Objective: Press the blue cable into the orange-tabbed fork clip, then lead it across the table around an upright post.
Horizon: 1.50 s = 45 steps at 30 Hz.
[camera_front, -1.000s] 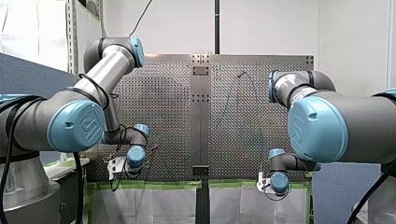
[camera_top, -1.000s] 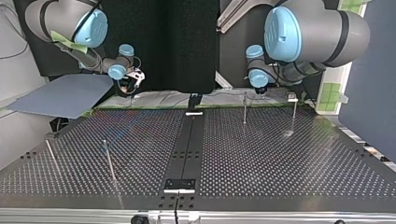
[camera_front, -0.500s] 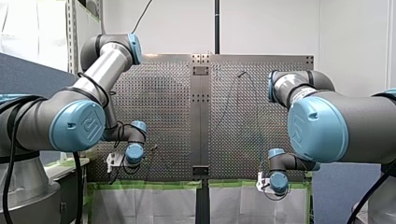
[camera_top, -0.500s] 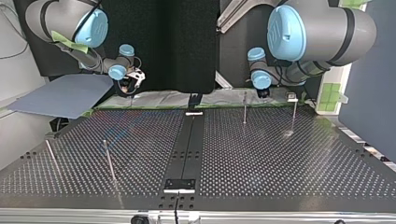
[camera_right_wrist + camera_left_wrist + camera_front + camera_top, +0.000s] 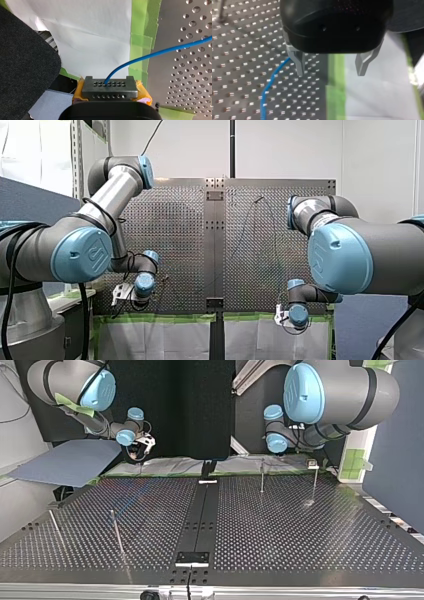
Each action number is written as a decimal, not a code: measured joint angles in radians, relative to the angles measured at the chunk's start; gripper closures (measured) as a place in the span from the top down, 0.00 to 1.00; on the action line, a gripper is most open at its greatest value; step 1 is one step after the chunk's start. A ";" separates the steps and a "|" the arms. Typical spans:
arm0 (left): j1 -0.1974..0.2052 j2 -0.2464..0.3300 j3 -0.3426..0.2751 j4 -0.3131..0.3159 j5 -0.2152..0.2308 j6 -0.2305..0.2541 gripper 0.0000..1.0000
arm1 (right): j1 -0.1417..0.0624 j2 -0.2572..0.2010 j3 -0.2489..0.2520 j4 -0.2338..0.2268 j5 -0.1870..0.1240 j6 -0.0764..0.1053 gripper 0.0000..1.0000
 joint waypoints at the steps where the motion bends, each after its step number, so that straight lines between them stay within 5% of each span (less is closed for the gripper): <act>1: -0.001 0.000 -0.003 -0.008 0.002 0.000 1.00 | 0.000 0.000 0.000 0.000 0.000 0.000 0.00; 8: -0.011 0.000 -0.015 -0.031 0.011 -0.001 1.00 | 0.000 0.000 0.000 0.000 0.000 0.000 0.00; 20: -0.008 0.005 -0.017 0.047 0.050 -0.001 1.00 | 0.000 0.000 0.000 0.000 0.000 -0.001 0.00; 38: -0.002 0.025 -0.017 0.184 0.048 -0.021 1.00 | 0.000 0.000 -0.008 0.000 -0.001 -0.003 0.00; 45: 0.007 0.024 -0.017 0.178 0.025 -0.029 1.00 | 0.003 0.000 -0.009 0.001 -0.001 -0.004 0.00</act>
